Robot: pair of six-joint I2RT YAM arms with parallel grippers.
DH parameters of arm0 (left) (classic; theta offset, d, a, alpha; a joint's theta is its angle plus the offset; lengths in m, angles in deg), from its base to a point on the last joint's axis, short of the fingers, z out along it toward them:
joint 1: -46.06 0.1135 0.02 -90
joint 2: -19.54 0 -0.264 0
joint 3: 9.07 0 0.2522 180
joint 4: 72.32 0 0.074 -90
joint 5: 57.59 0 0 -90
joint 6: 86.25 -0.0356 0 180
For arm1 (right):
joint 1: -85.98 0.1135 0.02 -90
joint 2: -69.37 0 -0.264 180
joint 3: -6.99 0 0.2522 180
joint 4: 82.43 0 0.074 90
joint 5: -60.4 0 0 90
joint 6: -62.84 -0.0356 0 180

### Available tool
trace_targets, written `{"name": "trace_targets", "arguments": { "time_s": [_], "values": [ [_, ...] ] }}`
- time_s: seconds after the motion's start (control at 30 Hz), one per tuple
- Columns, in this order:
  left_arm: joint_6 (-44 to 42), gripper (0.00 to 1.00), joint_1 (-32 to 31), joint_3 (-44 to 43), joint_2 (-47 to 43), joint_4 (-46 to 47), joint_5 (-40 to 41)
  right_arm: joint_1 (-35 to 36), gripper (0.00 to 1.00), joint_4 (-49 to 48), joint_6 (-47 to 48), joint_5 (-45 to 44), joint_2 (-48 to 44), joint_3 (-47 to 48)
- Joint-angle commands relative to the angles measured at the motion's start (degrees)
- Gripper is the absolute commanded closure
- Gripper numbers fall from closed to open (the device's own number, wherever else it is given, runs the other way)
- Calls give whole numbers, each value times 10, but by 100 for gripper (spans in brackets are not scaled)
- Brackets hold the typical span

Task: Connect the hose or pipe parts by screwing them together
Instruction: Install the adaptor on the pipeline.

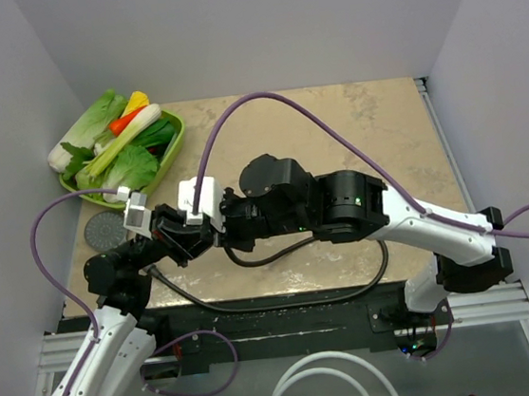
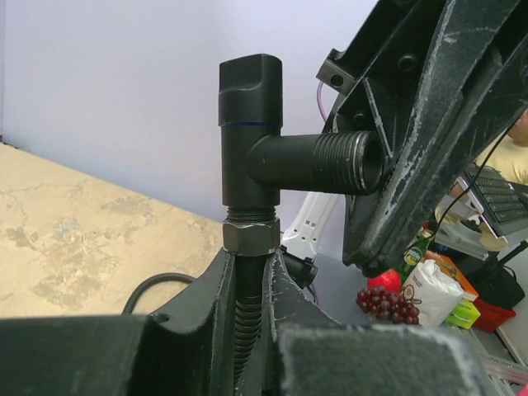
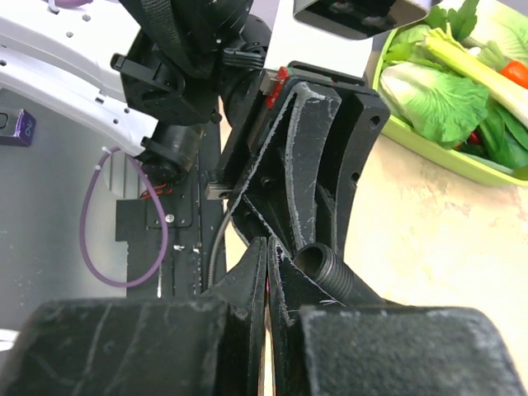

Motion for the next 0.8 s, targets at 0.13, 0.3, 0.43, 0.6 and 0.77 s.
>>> {"name": "trace_targets", "arguments": {
  "time_s": [0.13,0.3,0.43,0.6,0.77],
  "values": [
    [-10,100,4,-30,-6,38,3,-10,100,14,31,-28,18,67],
    [-18,100,4,-30,-7,34,1,-10,100,42,43,-38,49,114],
    [-22,100,4,-30,-9,32,-1,-9,100,42,45,-37,63,126],
    [-26,100,4,-28,-9,29,-1,-10,100,42,42,-63,73,169],
    [-34,100,4,-26,-11,27,-4,-10,100,33,45,-85,73,218]
  ]
}}
